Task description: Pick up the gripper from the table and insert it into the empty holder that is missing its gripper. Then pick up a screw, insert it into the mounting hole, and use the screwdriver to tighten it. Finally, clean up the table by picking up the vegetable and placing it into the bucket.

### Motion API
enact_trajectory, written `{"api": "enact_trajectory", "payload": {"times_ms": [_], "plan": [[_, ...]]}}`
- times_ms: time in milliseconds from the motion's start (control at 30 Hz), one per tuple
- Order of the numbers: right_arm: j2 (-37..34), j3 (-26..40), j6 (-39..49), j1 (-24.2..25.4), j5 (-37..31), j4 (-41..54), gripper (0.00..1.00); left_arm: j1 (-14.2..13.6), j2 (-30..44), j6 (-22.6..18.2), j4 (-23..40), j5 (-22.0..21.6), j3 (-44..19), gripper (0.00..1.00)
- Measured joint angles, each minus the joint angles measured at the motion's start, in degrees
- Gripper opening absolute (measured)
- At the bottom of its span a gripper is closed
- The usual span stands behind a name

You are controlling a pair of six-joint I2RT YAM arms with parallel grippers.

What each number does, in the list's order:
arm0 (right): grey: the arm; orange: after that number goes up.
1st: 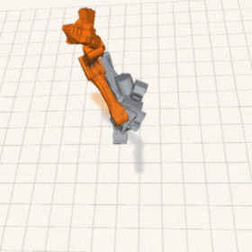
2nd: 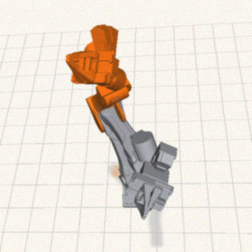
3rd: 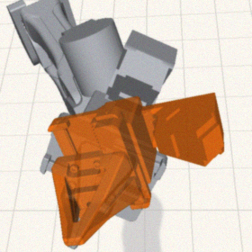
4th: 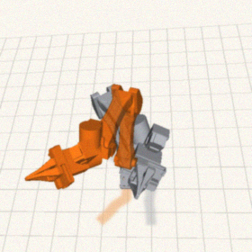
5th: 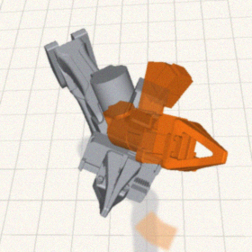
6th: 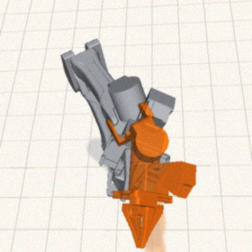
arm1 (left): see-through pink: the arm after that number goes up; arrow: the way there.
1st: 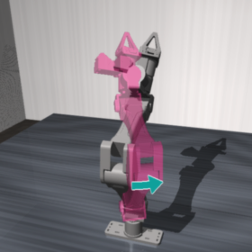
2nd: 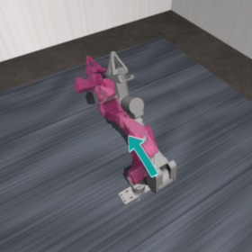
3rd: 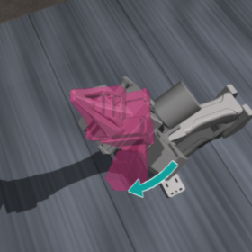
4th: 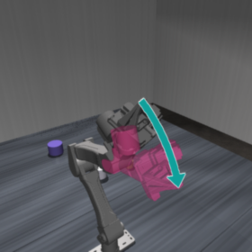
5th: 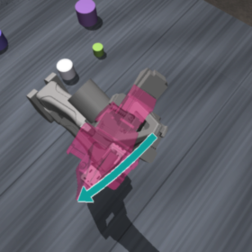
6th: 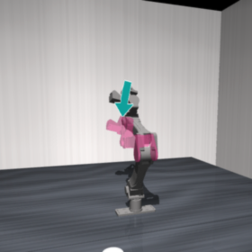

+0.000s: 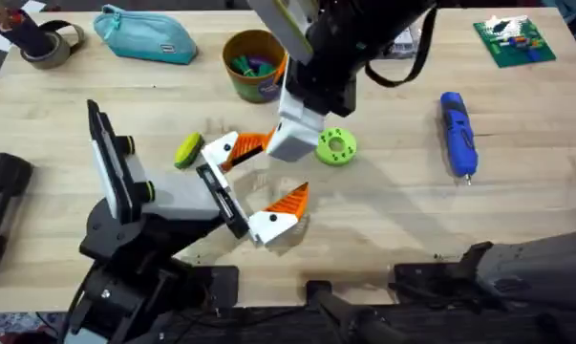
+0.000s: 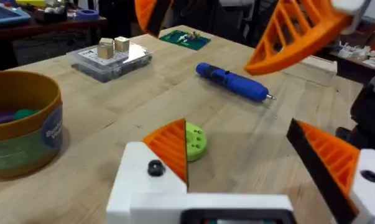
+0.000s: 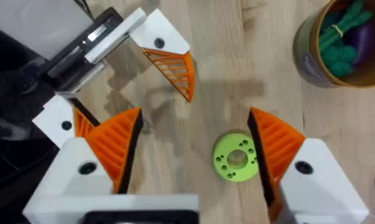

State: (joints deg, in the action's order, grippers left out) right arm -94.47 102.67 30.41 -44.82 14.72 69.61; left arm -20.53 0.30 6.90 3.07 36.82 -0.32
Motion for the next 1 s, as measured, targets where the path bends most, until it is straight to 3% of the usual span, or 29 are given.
{"api": "enact_trajectory", "payload": {"times_ms": [1000], "plan": [[0.00,-0.04,4.83,0.00,0.17,3.95,0.997,0.00,0.00,-0.09,-0.66,0.00,0.00,0.986]]}}
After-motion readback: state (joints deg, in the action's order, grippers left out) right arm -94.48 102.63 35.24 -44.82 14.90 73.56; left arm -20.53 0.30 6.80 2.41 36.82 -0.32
